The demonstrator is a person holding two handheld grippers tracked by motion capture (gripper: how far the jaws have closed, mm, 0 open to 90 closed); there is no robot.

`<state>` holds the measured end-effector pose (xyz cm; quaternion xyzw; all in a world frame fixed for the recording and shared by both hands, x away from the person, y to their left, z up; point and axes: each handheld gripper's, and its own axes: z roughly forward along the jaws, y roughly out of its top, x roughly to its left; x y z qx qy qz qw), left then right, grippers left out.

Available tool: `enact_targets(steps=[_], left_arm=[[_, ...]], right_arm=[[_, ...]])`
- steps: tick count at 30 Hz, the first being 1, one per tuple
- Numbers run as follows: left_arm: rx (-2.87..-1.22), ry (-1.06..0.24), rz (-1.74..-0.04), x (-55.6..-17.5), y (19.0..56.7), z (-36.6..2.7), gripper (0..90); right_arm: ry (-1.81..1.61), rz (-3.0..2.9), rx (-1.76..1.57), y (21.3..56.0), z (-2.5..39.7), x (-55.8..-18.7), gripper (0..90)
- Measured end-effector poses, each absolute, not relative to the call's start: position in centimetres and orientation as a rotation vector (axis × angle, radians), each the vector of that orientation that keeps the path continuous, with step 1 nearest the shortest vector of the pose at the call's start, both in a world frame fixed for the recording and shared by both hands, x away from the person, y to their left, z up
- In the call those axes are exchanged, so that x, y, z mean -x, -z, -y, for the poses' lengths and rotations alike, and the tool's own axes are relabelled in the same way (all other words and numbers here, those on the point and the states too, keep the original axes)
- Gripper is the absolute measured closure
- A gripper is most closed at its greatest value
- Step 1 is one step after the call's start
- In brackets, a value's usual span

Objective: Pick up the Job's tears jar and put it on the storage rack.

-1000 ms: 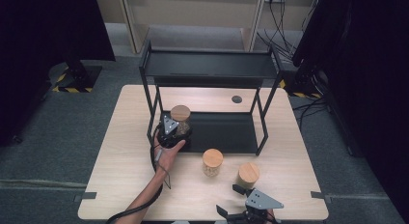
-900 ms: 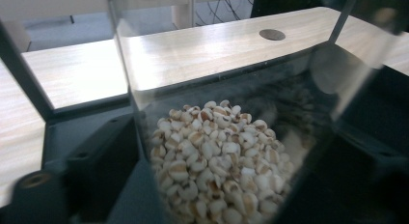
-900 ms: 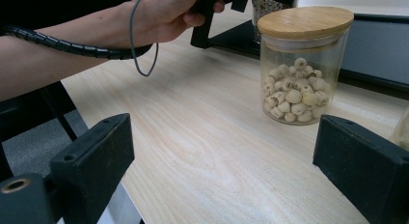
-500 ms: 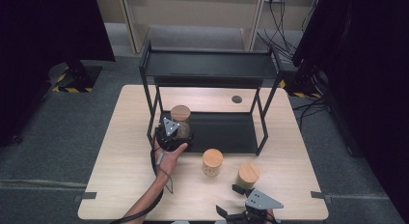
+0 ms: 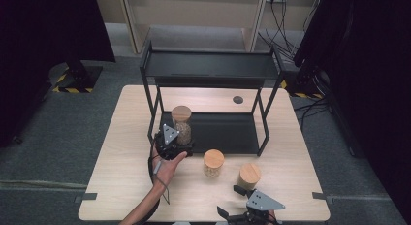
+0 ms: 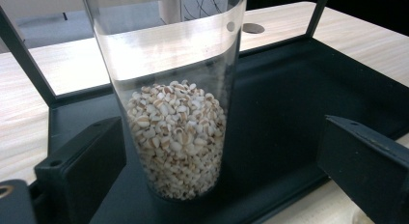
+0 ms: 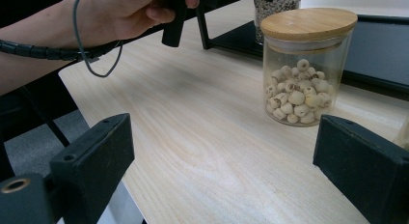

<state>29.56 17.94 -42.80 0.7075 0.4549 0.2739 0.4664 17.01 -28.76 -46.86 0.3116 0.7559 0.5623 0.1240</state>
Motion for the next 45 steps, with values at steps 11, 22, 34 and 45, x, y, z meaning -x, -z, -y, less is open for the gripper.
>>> enact_targets(steps=[11,22,34,45], left_arm=[[-1.734,-0.625,-1.051,-28.0,42.7,-19.3,3.0],[-1.727,-0.613,-0.981,-26.3,42.6,-20.3,2.9],[-1.741,-0.621,-0.963,-25.4,43.1,-21.4,2.9],[-1.739,-0.614,-0.953,-24.3,43.8,-22.3,2.9]], right_arm=[[-1.639,-2.202,-0.91,46.9,28.7,-17.0,7.2],[-1.639,-2.201,-0.91,46.8,28.7,-16.9,7.2],[-1.639,-2.201,-0.907,46.8,28.7,-16.9,7.2],[-1.639,-2.204,-0.907,46.8,28.6,-16.9,7.2]])
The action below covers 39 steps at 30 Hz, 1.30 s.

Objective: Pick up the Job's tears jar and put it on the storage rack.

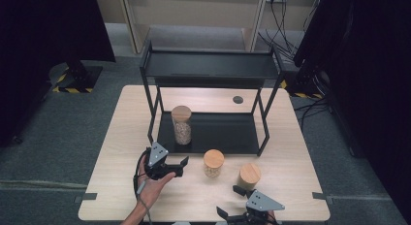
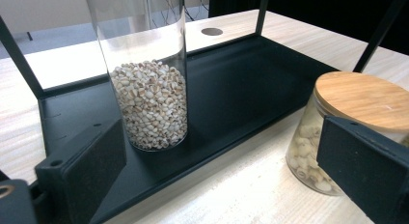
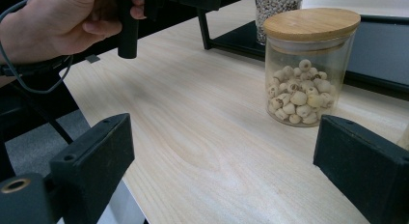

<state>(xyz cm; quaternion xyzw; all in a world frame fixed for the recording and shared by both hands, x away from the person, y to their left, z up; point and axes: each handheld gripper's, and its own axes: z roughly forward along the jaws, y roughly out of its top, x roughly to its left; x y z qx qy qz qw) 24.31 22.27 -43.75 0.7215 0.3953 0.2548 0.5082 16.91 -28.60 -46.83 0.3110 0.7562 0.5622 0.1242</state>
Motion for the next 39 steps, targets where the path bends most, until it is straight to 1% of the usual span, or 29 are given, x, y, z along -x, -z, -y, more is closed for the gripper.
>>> enact_targets(steps=[8,39], left_arm=[[-1.744,-0.623,-0.956,-23.5,44.0,-23.0,2.9],[-1.74,-0.561,-0.903,-19.3,45.0,-23.5,2.9]], right_arm=[[-1.642,-2.205,-0.911,46.8,28.5,-16.9,7.2],[-1.636,-2.205,-0.911,46.9,28.4,-16.9,7.2]])
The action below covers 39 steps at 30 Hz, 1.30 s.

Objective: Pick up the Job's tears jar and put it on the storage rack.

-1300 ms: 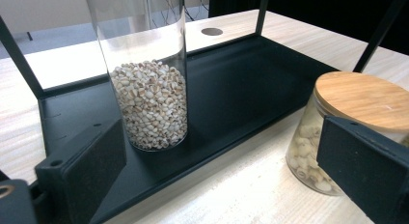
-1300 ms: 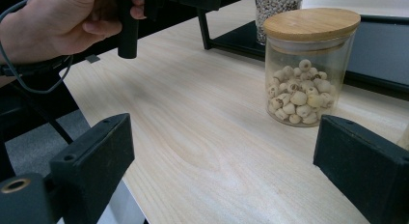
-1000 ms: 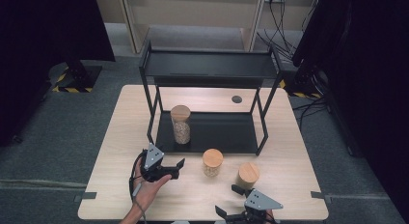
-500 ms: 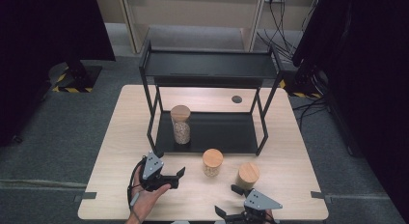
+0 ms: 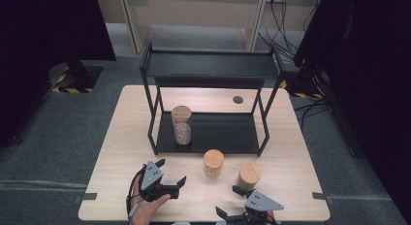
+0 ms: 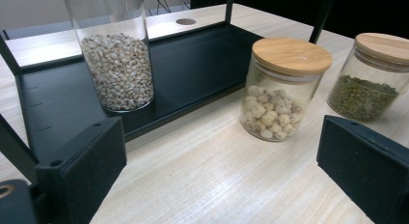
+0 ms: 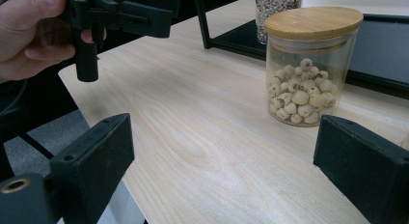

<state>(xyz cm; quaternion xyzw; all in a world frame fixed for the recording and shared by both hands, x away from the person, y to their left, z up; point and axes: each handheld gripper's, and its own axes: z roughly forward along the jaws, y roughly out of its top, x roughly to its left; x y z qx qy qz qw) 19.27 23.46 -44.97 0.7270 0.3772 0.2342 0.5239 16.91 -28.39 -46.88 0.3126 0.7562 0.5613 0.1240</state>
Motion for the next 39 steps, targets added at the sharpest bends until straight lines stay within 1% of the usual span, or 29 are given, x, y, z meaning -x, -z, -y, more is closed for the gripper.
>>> enact_targets(steps=[18,39], left_arm=[[-1.736,-0.549,-0.876,-17.5,45.9,-23.4,2.8],[-1.748,-0.538,-0.891,-16.9,47.2,-23.5,2.8]], right_arm=[[-1.638,-2.198,-0.914,46.8,28.4,-16.8,7.2],[-1.637,-2.199,-0.914,46.9,28.5,-16.8,7.2]])
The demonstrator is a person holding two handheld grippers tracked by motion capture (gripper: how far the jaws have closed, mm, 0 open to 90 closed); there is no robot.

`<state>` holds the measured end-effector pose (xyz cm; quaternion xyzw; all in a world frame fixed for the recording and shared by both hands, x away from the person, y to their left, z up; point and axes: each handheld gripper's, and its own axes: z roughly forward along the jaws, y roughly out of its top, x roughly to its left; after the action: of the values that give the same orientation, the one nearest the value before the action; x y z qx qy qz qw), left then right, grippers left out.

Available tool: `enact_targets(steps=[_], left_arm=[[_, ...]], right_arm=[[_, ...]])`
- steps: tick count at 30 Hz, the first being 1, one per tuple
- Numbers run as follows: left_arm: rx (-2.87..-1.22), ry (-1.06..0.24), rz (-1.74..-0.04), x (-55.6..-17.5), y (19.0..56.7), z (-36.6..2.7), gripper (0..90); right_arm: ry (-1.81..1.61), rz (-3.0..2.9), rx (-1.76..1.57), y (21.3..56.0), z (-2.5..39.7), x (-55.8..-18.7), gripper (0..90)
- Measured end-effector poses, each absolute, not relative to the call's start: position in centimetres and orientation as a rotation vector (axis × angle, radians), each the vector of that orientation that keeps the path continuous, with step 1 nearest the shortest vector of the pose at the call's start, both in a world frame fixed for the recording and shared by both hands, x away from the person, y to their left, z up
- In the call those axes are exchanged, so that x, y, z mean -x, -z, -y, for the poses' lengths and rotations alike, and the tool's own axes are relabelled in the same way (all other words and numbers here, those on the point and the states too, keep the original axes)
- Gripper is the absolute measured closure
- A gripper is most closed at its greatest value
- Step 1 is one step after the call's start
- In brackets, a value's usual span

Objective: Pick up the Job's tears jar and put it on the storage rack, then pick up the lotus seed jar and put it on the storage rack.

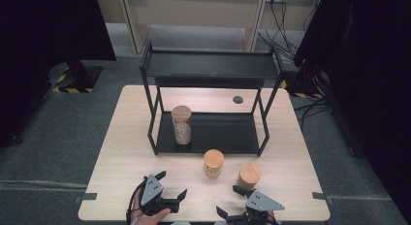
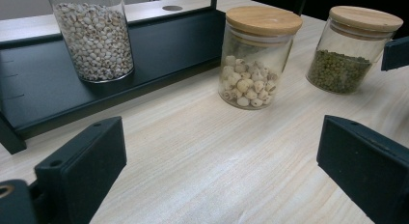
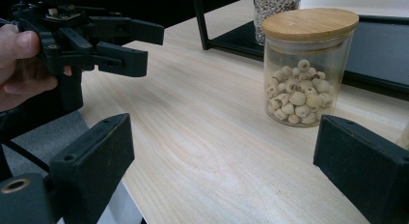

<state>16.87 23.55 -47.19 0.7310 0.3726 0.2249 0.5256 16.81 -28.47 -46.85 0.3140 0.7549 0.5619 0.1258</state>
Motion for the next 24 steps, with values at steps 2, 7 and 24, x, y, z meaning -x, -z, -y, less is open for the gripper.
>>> enact_targets(steps=[2,7,24], left_arm=[[-1.752,-0.537,-0.89,-16.89,47.22,-23.55,2.8],[-1.75,-0.538,-0.895,-16.92,47.28,-23.61,2.8],[-1.745,-0.542,-0.916,-17.0,47.46,-23.84,2.8]], right_arm=[[-1.638,-2.198,-0.913,46.84,28.46,-16.79,7.2],[-1.639,-2.195,-0.914,46.78,28.46,-16.81,7.2],[-1.607,-2.162,-0.929,45.91,27.9,-17.53,7.3]])
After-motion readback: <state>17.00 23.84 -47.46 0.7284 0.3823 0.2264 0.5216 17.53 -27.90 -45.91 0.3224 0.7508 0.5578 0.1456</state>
